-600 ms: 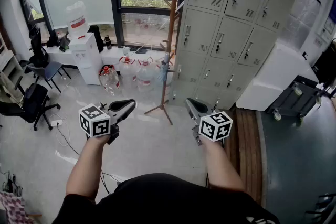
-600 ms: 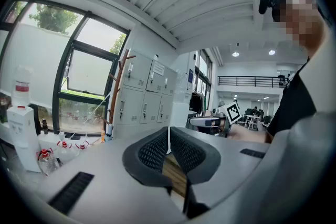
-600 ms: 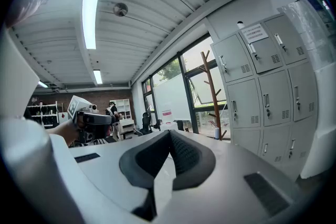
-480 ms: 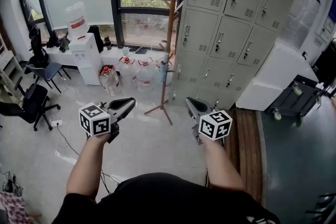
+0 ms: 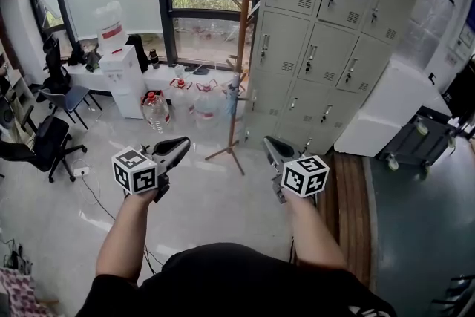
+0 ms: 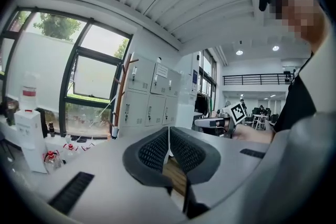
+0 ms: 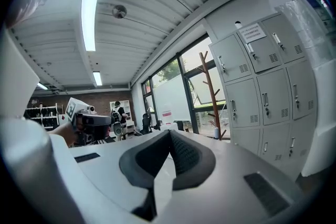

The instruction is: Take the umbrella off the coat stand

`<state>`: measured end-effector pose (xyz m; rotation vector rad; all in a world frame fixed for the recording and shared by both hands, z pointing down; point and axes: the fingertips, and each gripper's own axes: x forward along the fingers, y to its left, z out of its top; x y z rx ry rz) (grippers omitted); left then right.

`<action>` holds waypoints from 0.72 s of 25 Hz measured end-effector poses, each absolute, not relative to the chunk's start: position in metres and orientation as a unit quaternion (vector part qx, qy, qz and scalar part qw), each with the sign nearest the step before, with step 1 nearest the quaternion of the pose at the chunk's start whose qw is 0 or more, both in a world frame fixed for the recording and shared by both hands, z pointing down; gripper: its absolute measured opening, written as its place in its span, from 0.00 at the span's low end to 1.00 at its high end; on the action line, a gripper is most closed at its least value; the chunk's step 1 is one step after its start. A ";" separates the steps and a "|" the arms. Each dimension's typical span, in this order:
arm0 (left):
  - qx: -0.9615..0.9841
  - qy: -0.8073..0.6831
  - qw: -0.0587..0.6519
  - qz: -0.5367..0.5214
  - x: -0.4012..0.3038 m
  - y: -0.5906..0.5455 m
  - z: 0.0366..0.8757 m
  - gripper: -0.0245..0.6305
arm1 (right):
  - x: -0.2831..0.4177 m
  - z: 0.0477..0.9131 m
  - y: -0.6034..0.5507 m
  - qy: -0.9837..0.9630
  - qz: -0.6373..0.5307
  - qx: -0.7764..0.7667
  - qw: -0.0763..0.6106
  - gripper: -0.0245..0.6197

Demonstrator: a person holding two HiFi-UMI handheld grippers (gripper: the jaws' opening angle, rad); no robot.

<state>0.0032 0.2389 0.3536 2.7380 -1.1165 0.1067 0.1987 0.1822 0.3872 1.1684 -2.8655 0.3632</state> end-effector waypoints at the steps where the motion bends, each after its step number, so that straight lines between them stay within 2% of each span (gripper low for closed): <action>1: 0.921 -0.377 0.092 0.035 0.002 0.240 0.355 0.08 | 0.198 0.388 0.183 -0.919 0.116 0.375 0.013 0.06; 18: 0.922 -0.374 0.096 0.034 -0.020 0.223 0.366 0.08 | 0.185 0.398 0.163 -0.911 0.119 0.393 0.027 0.06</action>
